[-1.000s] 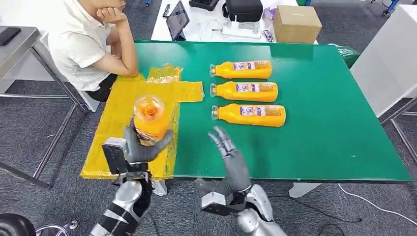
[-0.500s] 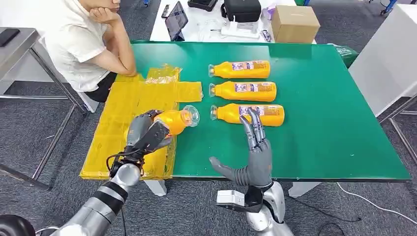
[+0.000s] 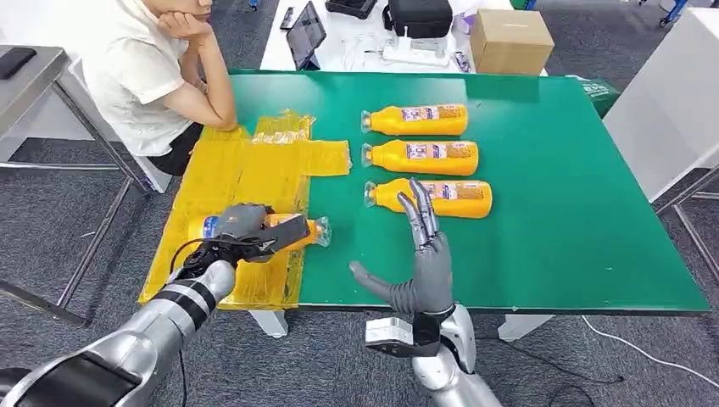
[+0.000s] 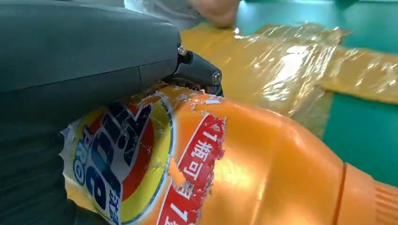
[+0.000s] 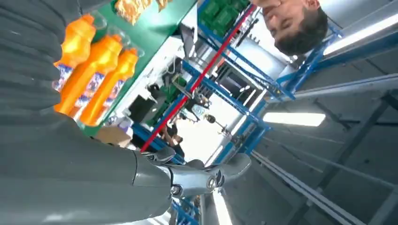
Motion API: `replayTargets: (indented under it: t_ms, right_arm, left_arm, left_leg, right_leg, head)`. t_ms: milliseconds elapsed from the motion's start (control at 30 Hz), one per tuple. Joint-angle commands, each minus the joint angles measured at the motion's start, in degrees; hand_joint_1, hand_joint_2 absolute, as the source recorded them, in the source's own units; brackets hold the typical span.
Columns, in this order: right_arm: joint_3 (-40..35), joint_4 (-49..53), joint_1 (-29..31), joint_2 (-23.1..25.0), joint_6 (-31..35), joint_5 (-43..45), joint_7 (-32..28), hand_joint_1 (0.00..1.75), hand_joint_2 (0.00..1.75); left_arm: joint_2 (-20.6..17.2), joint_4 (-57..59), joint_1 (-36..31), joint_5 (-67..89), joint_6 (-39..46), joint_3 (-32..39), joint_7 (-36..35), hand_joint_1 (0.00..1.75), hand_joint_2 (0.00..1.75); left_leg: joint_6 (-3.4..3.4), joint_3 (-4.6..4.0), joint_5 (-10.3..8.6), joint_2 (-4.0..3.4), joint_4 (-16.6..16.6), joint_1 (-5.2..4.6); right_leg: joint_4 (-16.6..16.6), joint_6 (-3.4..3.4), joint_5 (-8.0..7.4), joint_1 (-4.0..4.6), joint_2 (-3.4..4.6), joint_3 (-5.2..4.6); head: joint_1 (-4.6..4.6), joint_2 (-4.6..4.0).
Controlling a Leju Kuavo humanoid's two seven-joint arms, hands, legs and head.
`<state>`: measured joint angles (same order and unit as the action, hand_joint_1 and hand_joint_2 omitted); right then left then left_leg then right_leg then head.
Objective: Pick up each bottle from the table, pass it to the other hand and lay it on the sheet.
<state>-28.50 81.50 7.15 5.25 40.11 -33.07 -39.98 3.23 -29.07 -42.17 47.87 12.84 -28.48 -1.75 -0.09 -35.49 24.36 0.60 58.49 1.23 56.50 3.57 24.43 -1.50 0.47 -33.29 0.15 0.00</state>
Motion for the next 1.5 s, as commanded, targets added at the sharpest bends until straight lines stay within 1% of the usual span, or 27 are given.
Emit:
replayTargets:
  t_ms: [33, 67, 100, 133, 200, 300, 367, 400, 467, 567, 700, 800, 833, 867, 900, 933, 967, 1033, 1200, 1233, 1300, 1333, 1367, 1400, 1433, 1467, 1500]
  right_arm:
    - [-5.2, -7.7, 4.2, -2.0, -0.1, 4.0, 0.0, 0.00, 1.75]
    - [-5.5, -7.9, 4.2, -2.1, -0.1, 4.5, 0.0, 0.00, 1.75]
    - [-5.8, -8.2, 4.3, -2.2, -0.1, 4.9, 0.0, 0.00, 1.75]
    - [-6.5, -8.2, 4.4, -2.6, -0.1, 6.3, 0.0, 0.00, 0.00]
    - [-6.3, -7.9, 4.2, -2.8, -0.1, 6.3, 0.0, 0.00, 0.00]
    - [-5.5, -7.3, 3.2, -3.1, -0.1, 6.3, 0.0, 0.00, 0.00]
    - [-5.5, -7.0, 2.8, -3.2, -0.1, 6.2, 0.0, 0.00, 0.00]
    - [-5.5, -7.0, 2.8, -3.2, -0.1, 6.2, 0.0, 0.00, 0.00]
    - [-4.6, -6.6, 2.2, -3.0, -0.1, 5.3, 0.0, 0.00, 0.00]
    - [-3.2, -6.0, 0.9, -2.8, -0.1, 4.3, 0.0, 0.00, 0.00]
    - [-0.9, -5.0, -1.1, -2.9, -0.1, 2.6, 0.0, 0.00, 0.00]
    - [-0.9, -5.0, -1.1, -2.9, -0.1, 2.6, 0.0, 0.00, 0.00]
    - [-0.8, -4.8, -1.3, -3.0, -0.1, 2.5, 0.0, 0.00, 0.00]
    - [1.5, -4.4, -2.0, -2.2, -0.1, -0.1, 0.0, 0.00, 0.00]
    - [3.8, -4.1, -3.0, -1.1, -0.1, -2.6, 0.0, 0.00, 0.00]
    - [5.6, -3.0, -4.1, -0.6, -0.1, -3.7, 0.0, 0.00, 0.00]
    - [6.4, -2.5, -4.7, -0.4, -0.1, -3.2, 0.0, 0.00, 0.00]
    - [8.9, -0.1, -6.0, 0.2, -0.1, -4.9, 0.0, 0.00, 0.00]
    - [9.0, -0.1, -6.1, 0.2, -0.1, -5.0, 0.0, 0.00, 0.00]
    - [9.3, -0.3, -6.1, 0.3, -0.1, -5.0, 0.0, 0.00, 1.75]
    - [9.8, -1.6, -5.9, 0.2, -0.1, -5.9, 0.0, 0.00, 1.75]
    - [10.3, -2.7, -5.7, 0.1, -0.1, -6.7, 0.0, 0.00, 1.75]
    - [12.0, -3.3, -5.7, 0.4, -0.1, -9.9, 0.0, 0.00, 1.75]
    - [14.6, -4.7, -5.7, 1.1, -0.1, -13.9, 0.0, 0.00, 1.75]
    - [20.6, -8.0, -5.3, 2.5, -0.1, -22.0, 0.0, 0.00, 1.75]
    - [23.7, -9.0, -4.9, 2.5, -0.1, -26.4, 0.0, 0.00, 1.75]
    - [29.7, -8.2, -4.6, 3.1, -0.1, -34.8, 0.5, 0.00, 1.75]
  left_arm:
    - [-0.1, 8.8, -5.0, -1.8, -7.9, 0.6, 1.6, 0.21, 1.75]
    - [-0.1, 8.9, -5.1, -1.6, -8.6, 0.5, 1.7, 0.00, 1.75]
    - [-0.1, 9.0, -5.2, -1.6, -9.2, 0.5, 2.0, 0.00, 1.75]
    - [0.0, 8.5, -4.9, -2.4, -9.9, 1.1, 3.1, 0.00, 1.75]
    - [0.1, 7.8, -4.5, -3.3, -10.5, 2.0, 4.4, 0.00, 1.75]
    - [0.4, 3.6, -1.7, -9.8, -14.4, 6.2, 11.9, 0.00, 1.75]
    - [0.0, 2.8, -1.0, -9.9, -14.5, 6.0, 12.0, 0.00, 1.75]
    - [0.0, 2.8, -1.0, -9.9, -14.5, 6.0, 12.0, 0.00, 1.75]
    - [-0.4, -0.1, 1.5, -14.8, -17.9, 8.5, 16.3, 0.00, 1.75]
    - [-1.4, -5.0, 5.6, -15.3, -17.0, 7.3, 17.6, 0.00, 1.75]
    - [-1.2, -16.1, 12.2, -16.7, -10.5, 7.1, 18.3, 0.00, 1.75]
    - [-1.2, -16.1, 12.2, -16.7, -10.5, 7.1, 18.3, 0.00, 1.75]
    - [-0.8, -18.5, 13.3, -16.8, -9.6, 6.9, 17.4, 0.00, 1.75]
    - [-0.4, -22.8, 15.6, -17.6, -4.9, 8.0, 19.2, 0.00, 1.75]
    - [0.0, -26.8, 18.0, -18.0, -2.3, 8.2, 20.0, 0.00, 1.75]
    - [0.7, -32.8, 21.5, -19.5, 1.0, 8.8, 21.5, 0.00, 1.75]
    - [1.0, -37.0, 24.1, -21.9, 1.7, 8.9, 22.0, 0.00, 1.75]
    - [1.6, -45.0, 29.1, -24.8, 7.0, 8.6, 24.9, 0.00, 1.75]
    - [1.6, -45.6, 29.5, -25.0, 7.5, 8.6, 25.1, 0.00, 1.75]
    - [1.6, -45.9, 29.7, -25.3, 8.8, 9.1, 26.0, 0.00, 1.75]
    - [2.4, -46.8, 30.6, -26.5, 13.2, 9.7, 28.8, 0.00, 1.75]
    - [2.6, -47.8, 31.4, -28.0, 14.9, 10.0, 29.6, 0.00, 1.75]
    - [2.7, -48.6, 31.9, -30.2, 14.9, 10.1, 29.9, 0.00, 1.75]
    - [2.4, -49.2, 32.5, -30.8, 15.4, 9.9, 30.0, 0.00, 1.75]
    - [2.4, -50.5, 33.8, -30.5, 16.7, 9.9, 30.8, 0.00, 1.75]
    - [2.5, -51.4, 34.7, -30.9, 16.9, 9.9, 31.1, 0.00, 1.75]
    - [3.1, -53.2, 36.3, -33.2, 16.6, 10.2, 32.7, 0.00, 1.75]
  left_leg:
    - [0.09, 0.22, 0.06, -0.20, 0.0, 0.05]
    - [0.10, 0.26, 0.07, -0.21, 0.0, 0.05]
    - [0.08, 0.20, 0.04, -0.19, 0.0, 0.03]
    - [0.10, 0.25, 0.03, -0.19, -0.1, 0.04]
    - [0.07, 0.15, 0.03, -0.15, 0.0, 0.01]
    - [0.08, 0.16, 0.05, -0.10, 0.0, 0.03]
    - [0.13, 0.35, 0.09, -0.12, -0.1, 0.04]
    - [0.06, 0.15, 0.04, -0.08, -0.1, -0.01]
    - [0.07, 0.17, 0.05, -0.11, 0.0, 0.01]
    - [0.05, 0.26, 0.04, -0.15, -0.1, -0.03]
    - [0.09, 0.28, 0.08, -0.15, -0.1, -0.01]
    - [0.10, 0.23, 0.08, -0.15, -0.1, 0.00]
    - [0.06, 0.11, 0.03, -0.07, 0.0, -0.02]
    - [0.13, 0.31, 0.10, -0.16, -0.1, 0.02]
    - [0.09, 0.18, 0.07, -0.08, 0.0, 0.00]
    - [0.12, 0.28, 0.11, -0.15, -0.1, 0.01]
    - [0.07, 0.13, 0.04, -0.03, -0.1, -0.04]
    - [0.07, 0.13, 0.09, -0.04, 0.0, -0.05]
    - [0.04, 0.04, 0.14, -0.07, 0.0, 0.00]
    - [0.07, 0.11, 0.17, -0.08, 0.0, 0.01]
    - [0.03, -0.04, 0.09, -0.06, 0.0, 0.00]
    - [0.06, 0.07, 0.12, -0.08, 0.0, 0.01]
    - [0.12, 0.26, 0.15, -0.14, 0.0, 0.05]
    - [0.05, 0.05, 0.11, -0.13, 0.0, 0.02]
    - [0.08, 0.13, 0.13, -0.14, -0.1, 0.03]
    - [0.05, 0.07, 0.07, -0.08, -0.1, 0.00]
    - [0.08, 0.20, 0.10, -0.08, -0.1, 0.02]
  right_leg:
    - [-0.1, -0.18, -0.02, 0.09, 0.11, 0.20]
    - [-0.1, -0.20, -0.01, 0.11, 0.10, 0.24]
    - [-0.1, -0.15, -0.03, 0.07, 0.10, 0.17]
    - [-0.1, -0.20, -0.04, 0.09, 0.08, 0.25]
    - [-0.1, -0.12, -0.02, 0.04, 0.08, 0.15]
    - [-0.1, -0.15, 0.01, 0.07, 0.01, 0.17]
    - [-0.2, -0.25, 0.04, 0.10, -0.01, 0.37]
    - [-0.1, -0.10, 0.01, 0.02, 0.03, 0.15]
    - [-0.1, -0.12, 0.01, 0.04, 0.05, 0.18]
    - [-0.1, -0.12, 0.00, 0.00, 0.09, 0.22]
    - [-0.1, -0.16, 0.02, 0.04, 0.06, 0.26]
    - [-0.1, -0.15, 0.02, 0.04, 0.06, 0.22]
    - [-0.1, -0.09, 0.01, 0.00, 0.02, 0.09]
    - [-0.1, -0.24, 0.05, 0.09, 0.02, 0.31]
    - [-0.1, -0.15, 0.04, 0.04, 0.00, 0.19]
    - [-0.1, -0.21, 0.06, 0.06, 0.04, 0.27]
    - [-0.1, -0.12, 0.04, -0.01, -0.04, 0.13]
    - [-0.1, -0.11, 0.09, -0.01, -0.03, 0.11]
    - [0.0, -0.12, 0.07, 0.03, 0.00, 0.01]
    - [0.0, -0.18, 0.10, 0.06, -0.02, 0.08]
    - [-0.1, -0.12, 0.03, 0.03, -0.01, -0.10]
    - [-0.1, -0.18, 0.05, 0.06, -0.01, 0.02]
    - [-0.1, -0.33, 0.07, 0.13, -0.03, 0.21]
    - [-0.1, -0.16, 0.02, 0.06, 0.03, -0.01]
    - [-0.1, -0.20, 0.03, 0.08, 0.01, 0.08]
    - [-0.1, -0.13, 0.02, 0.03, -0.03, 0.02]
    - [-0.2, -0.20, 0.04, 0.07, -0.06, 0.18]
  head:
    - [0.00, 0.00]
    - [0.00, 0.00]
    - [-0.02, 0.00]
    - [0.00, 0.00]
    - [0.00, 0.00]
    - [-0.02, 0.00]
    - [0.00, 0.00]
    - [-0.02, 0.00]
    - [0.00, 0.00]
    - [0.00, 0.00]
    - [-0.02, 0.00]
    - [0.00, 0.00]
    - [0.00, 0.00]
    - [0.02, 0.00]
    - [0.00, 0.00]
    - [0.00, 0.00]
    - [0.00, 0.00]
    - [-0.02, 0.00]
    - [0.00, 0.00]
    - [0.02, 0.00]
    - [-0.02, 0.00]
    - [0.02, 0.00]
    - [0.00, 0.00]
    - [-0.02, 0.00]
    - [-0.02, 0.00]
    - [0.02, 0.00]
    - [0.00, 0.00]
